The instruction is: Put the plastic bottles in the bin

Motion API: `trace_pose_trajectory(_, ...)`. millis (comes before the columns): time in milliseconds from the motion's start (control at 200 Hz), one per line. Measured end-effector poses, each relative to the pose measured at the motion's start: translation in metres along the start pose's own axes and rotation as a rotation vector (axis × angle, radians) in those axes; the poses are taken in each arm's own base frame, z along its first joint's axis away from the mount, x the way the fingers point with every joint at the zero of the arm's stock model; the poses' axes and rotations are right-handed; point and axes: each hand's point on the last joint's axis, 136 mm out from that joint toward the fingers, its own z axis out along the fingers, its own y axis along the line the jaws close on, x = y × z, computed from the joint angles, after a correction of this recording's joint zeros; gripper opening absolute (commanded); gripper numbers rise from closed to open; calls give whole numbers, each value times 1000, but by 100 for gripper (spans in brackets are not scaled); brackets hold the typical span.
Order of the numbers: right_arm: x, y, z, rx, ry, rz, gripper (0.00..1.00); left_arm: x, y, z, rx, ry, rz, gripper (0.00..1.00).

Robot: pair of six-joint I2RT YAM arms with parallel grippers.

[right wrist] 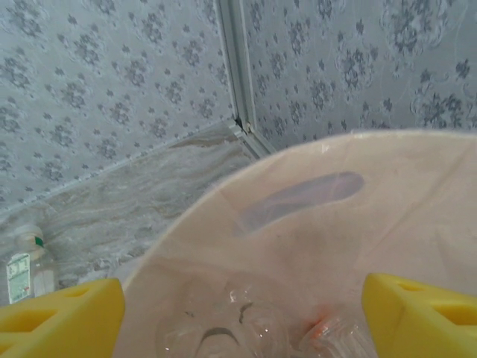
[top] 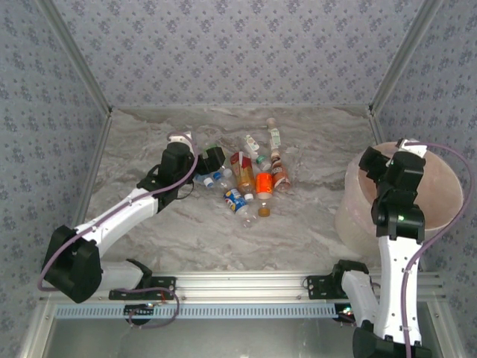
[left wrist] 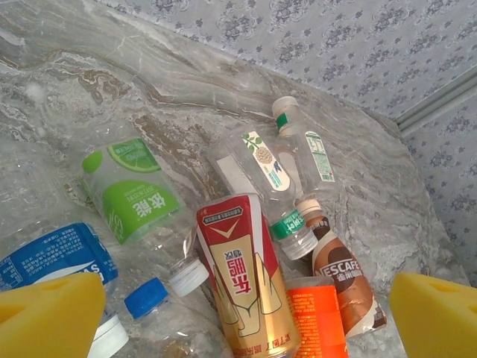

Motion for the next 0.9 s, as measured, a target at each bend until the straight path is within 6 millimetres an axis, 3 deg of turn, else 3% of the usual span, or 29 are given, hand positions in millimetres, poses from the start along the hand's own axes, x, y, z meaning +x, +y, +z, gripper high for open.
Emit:
trace_pose_trajectory(310,-42,15,-28,-92,-107,52,97,0,11,1,-42,2,-32,98)
trace_pose_trajectory(405,-47,44,-37,-263,-116,51,100,0,25,4,-103,11,-65,98)
trace_pose_trajectory(530,-49,105,-47,-539,-65,10,100,2,47,7,-183,24,-124,98)
trace_pose_trajectory(724,-8,198,-54,-783,73,-199,100,9,64,6,-246,44,-177,98)
trace_pose_trajectory(899,45,242,-16,-717,218,-374,100,14,68,5,-265,61,-192,98)
